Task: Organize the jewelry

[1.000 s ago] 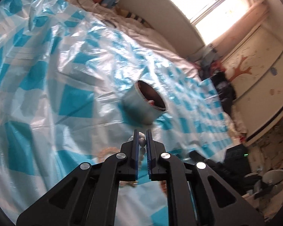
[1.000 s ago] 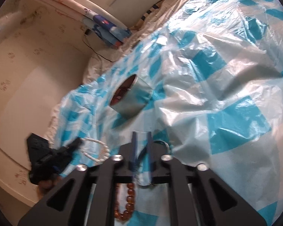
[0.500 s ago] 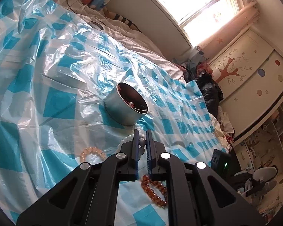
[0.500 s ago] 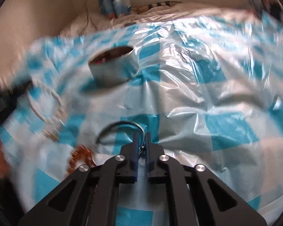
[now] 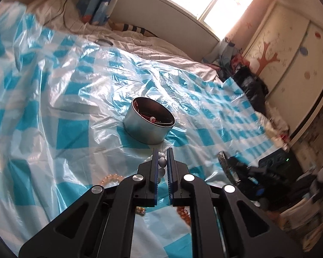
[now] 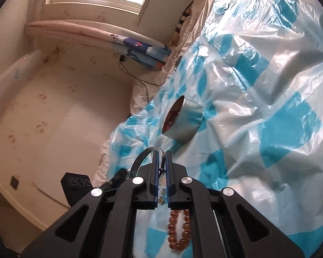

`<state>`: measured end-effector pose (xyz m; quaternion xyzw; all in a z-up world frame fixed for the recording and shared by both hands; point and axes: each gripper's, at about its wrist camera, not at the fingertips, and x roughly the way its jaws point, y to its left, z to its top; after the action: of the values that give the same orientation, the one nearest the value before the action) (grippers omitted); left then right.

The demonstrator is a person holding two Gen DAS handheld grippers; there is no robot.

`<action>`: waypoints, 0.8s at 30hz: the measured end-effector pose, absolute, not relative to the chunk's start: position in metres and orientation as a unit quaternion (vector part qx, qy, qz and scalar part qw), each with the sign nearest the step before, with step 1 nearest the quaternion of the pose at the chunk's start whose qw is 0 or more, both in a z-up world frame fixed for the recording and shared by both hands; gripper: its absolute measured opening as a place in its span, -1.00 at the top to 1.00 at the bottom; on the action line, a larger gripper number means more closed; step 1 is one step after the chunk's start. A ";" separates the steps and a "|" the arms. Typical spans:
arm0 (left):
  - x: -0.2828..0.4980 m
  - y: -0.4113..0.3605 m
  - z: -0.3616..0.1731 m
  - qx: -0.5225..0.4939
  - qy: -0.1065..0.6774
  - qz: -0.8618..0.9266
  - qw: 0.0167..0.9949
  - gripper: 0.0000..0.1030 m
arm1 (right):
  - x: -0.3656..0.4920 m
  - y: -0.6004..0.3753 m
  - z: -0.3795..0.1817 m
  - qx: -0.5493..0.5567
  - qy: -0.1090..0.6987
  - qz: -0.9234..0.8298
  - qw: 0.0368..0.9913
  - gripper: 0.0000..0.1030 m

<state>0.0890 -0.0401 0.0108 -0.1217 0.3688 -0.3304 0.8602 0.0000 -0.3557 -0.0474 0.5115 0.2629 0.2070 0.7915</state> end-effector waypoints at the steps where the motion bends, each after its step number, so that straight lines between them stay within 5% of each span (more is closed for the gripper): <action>1: 0.088 -0.042 0.013 -0.114 0.365 -0.329 0.863 0.88 | 0.000 -0.356 -0.047 0.518 0.258 0.214 0.787 0.87; 11: 0.078 -0.056 0.024 -0.051 0.339 -0.320 0.883 0.88 | 0.001 -0.347 -0.035 0.482 0.275 0.209 0.805 0.87; 12: 0.079 -0.055 0.024 -0.053 0.341 -0.317 0.883 0.88 | 0.003 -0.345 -0.036 0.472 0.290 0.191 0.811 0.80; 14: 0.080 -0.053 0.023 -0.058 0.343 -0.316 0.883 0.88 | 0.005 -0.339 -0.037 0.425 0.331 0.134 0.832 -0.27; 21: 0.080 -0.054 0.022 -0.059 0.345 -0.319 0.881 0.88 | 0.028 -0.268 -0.031 0.221 0.416 0.131 0.872 -0.30; 24: 0.080 -0.054 0.021 -0.064 0.347 -0.320 0.879 0.88 | 0.035 -0.249 -0.032 0.165 0.430 0.123 0.879 -0.46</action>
<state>0.0801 -0.0537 0.0207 -0.0636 0.3470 -0.3198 0.8793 0.0350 -0.2490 -0.0325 0.1653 0.4301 0.1232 0.8789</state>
